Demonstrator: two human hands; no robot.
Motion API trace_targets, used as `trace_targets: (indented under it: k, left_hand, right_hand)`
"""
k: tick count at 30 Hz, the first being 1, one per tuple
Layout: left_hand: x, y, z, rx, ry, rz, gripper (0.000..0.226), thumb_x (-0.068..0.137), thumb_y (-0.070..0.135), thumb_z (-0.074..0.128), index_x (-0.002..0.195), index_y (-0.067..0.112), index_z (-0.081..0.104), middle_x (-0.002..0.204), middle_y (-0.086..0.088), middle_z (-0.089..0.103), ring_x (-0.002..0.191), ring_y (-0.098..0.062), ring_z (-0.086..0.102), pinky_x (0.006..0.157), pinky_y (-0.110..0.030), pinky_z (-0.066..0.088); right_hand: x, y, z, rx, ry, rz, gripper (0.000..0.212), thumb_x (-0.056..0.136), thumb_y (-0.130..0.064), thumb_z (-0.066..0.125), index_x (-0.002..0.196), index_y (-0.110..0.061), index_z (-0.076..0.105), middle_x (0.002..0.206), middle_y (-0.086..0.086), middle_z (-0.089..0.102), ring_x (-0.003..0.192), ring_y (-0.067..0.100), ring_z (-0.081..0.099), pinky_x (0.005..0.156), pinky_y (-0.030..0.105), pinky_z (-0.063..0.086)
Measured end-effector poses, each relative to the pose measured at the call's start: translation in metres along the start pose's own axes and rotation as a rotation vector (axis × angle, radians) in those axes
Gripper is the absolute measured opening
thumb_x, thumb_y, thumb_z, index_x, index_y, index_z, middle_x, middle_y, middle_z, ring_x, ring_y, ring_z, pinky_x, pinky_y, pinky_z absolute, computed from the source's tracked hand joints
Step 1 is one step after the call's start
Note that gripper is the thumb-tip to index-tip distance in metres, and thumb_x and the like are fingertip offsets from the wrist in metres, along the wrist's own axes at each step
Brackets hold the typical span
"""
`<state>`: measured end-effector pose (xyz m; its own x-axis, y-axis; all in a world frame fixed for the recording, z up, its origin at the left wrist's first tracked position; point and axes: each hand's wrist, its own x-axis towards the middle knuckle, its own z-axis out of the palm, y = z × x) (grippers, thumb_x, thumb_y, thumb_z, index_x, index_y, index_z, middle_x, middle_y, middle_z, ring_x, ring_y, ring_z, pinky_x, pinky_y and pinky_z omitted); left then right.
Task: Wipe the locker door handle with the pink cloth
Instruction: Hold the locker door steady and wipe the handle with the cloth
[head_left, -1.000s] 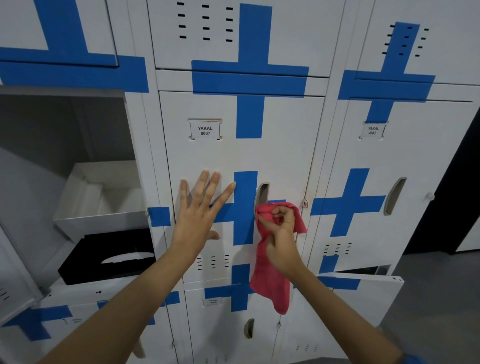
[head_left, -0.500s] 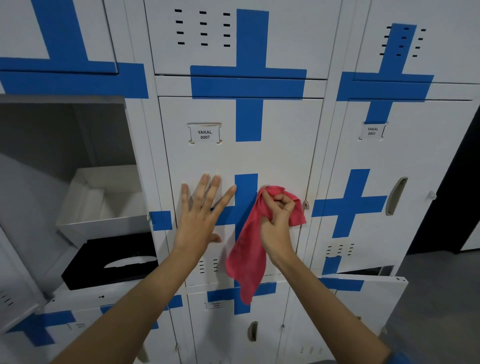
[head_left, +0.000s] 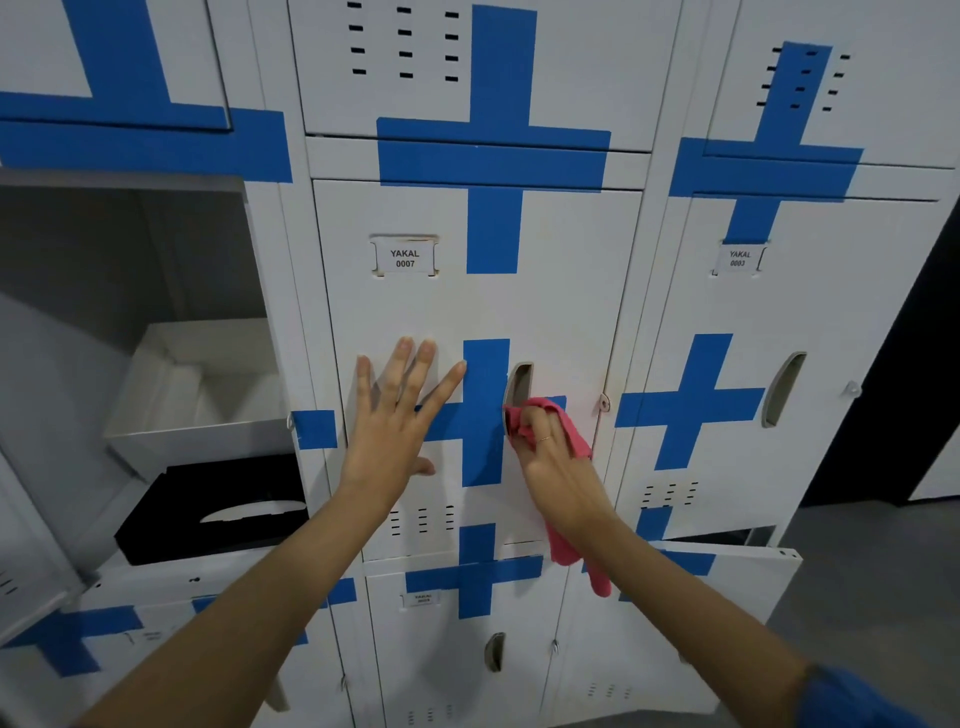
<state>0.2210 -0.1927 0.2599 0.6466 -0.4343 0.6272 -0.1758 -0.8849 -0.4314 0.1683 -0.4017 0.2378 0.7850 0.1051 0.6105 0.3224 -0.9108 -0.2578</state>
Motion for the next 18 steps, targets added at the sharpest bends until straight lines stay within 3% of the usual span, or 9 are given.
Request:
trace_targets:
  k: [3, 6, 9, 12, 16, 18]
  left_hand:
    - [0.0, 0.0, -0.001, -0.002, 0.0, -0.004, 0.15, 0.048, 0.072, 0.078, 0.152, 0.026, -0.02, 0.157, -0.016, -0.028, 0.146, -0.037, -0.02, 0.116, -0.064, 0.011]
    - [-0.001, 0.0, -0.002, 0.001, 0.004, -0.001, 0.149, 0.049, 0.071, 0.078, 0.152, 0.026, -0.019, 0.157, -0.016, -0.027, 0.146, -0.037, -0.019, 0.116, -0.064, 0.009]
    - [-0.001, 0.0, -0.003, 0.003, 0.002, 0.003, 0.148, 0.049, 0.072, 0.078, 0.152, 0.025, -0.019, 0.157, -0.016, -0.027, 0.146, -0.037, -0.018, 0.116, -0.064, 0.011]
    - [-0.001, -0.001, -0.002, 0.017, 0.009, 0.002, 0.149, 0.048, 0.073, 0.077, 0.152, 0.025, -0.019, 0.157, -0.016, -0.027, 0.147, -0.037, -0.016, 0.116, -0.064, 0.011]
    - [-0.001, -0.001, -0.001, -0.001, 0.012, 0.006, 0.149, 0.049, 0.071, 0.078, 0.152, 0.025, -0.02, 0.158, -0.015, -0.027, 0.146, -0.037, -0.019, 0.116, -0.064, 0.011]
    - [-0.001, -0.001, -0.001, -0.012, 0.011, 0.006, 0.149, 0.049, 0.07, 0.078, 0.151, 0.025, -0.021, 0.157, -0.015, -0.027, 0.146, -0.037, -0.02, 0.116, -0.064, 0.01]
  right_hand:
    - [0.004, 0.011, 0.005, -0.549, -0.082, -0.287, 0.055, 0.066, -0.006, 0.082, 0.116, 0.002, 0.062, 0.127, 0.017, 0.056, 0.11, 0.032, 0.056, 0.085, 0.04, 0.054]
    - [0.012, 0.009, 0.003, -0.73, -0.171, -0.302, 0.051, 0.067, -0.008, 0.082, 0.114, 0.0, 0.063, 0.138, 0.021, 0.046, 0.122, 0.036, 0.045, 0.094, 0.044, 0.047]
    - [0.024, 0.001, -0.006, -0.8, -0.098, -0.276, 0.038, 0.069, -0.01, 0.079, 0.105, -0.004, 0.068, 0.141, 0.021, 0.041, 0.125, 0.035, 0.038, 0.091, 0.041, 0.048]
    - [0.037, -0.007, -0.019, -0.799, -0.045, -0.279, 0.026, 0.07, -0.011, 0.078, 0.093, -0.005, 0.069, 0.136, 0.02, 0.045, 0.118, 0.033, 0.045, 0.083, 0.037, 0.051]
    - [0.046, -0.008, -0.039, -0.721, 0.015, -0.299, 0.028, 0.065, -0.009, 0.08, 0.09, -0.003, 0.069, 0.13, 0.02, 0.051, 0.11, 0.033, 0.055, 0.066, 0.035, 0.056]
    - [0.046, -0.003, -0.043, -0.649, 0.047, -0.286, 0.033, 0.065, -0.005, 0.078, 0.096, -0.003, 0.068, 0.132, 0.021, 0.045, 0.11, 0.035, 0.054, 0.07, 0.039, 0.057]
